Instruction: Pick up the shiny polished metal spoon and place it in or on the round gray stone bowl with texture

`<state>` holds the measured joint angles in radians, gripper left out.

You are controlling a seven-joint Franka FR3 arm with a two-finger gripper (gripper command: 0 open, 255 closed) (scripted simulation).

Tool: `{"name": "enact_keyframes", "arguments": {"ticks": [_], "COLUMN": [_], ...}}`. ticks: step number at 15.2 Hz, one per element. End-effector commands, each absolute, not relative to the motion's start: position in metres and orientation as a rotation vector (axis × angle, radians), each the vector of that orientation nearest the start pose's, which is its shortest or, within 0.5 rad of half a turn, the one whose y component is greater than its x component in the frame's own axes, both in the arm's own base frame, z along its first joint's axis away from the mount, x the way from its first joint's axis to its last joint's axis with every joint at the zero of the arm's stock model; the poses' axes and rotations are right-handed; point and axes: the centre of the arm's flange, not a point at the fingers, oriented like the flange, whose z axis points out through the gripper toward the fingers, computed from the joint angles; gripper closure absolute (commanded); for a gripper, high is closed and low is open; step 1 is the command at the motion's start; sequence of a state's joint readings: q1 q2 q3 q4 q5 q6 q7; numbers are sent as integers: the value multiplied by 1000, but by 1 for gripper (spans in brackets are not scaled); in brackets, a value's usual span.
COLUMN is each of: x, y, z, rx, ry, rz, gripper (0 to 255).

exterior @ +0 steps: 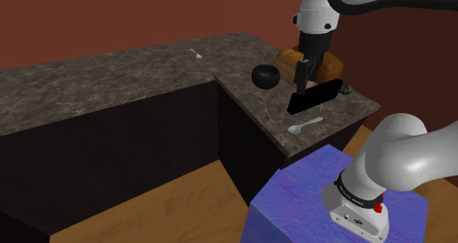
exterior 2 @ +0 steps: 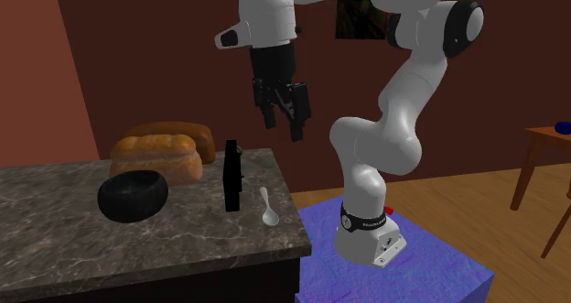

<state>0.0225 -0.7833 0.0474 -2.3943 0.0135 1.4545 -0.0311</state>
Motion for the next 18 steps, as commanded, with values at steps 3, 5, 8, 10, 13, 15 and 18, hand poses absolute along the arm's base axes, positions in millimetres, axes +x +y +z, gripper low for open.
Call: {"name": "enact_keyframes", "arguments": {"ticks": [3,5,8,10,13,15,18], "x": [301,310,321,328,336,341,343], "y": [19,12,0,-8,-21,-31,-38], "z": [537,512,474,448,410,384,359], "rx": [-3153,-3153,-3151,-3148,-3140,-3134,-3127], "ry": [-73,-11,82,144,237,299,348], "rz": [276,304,346,373,415,442,463], "gripper": [0,0,0,0,0,0,0]}}
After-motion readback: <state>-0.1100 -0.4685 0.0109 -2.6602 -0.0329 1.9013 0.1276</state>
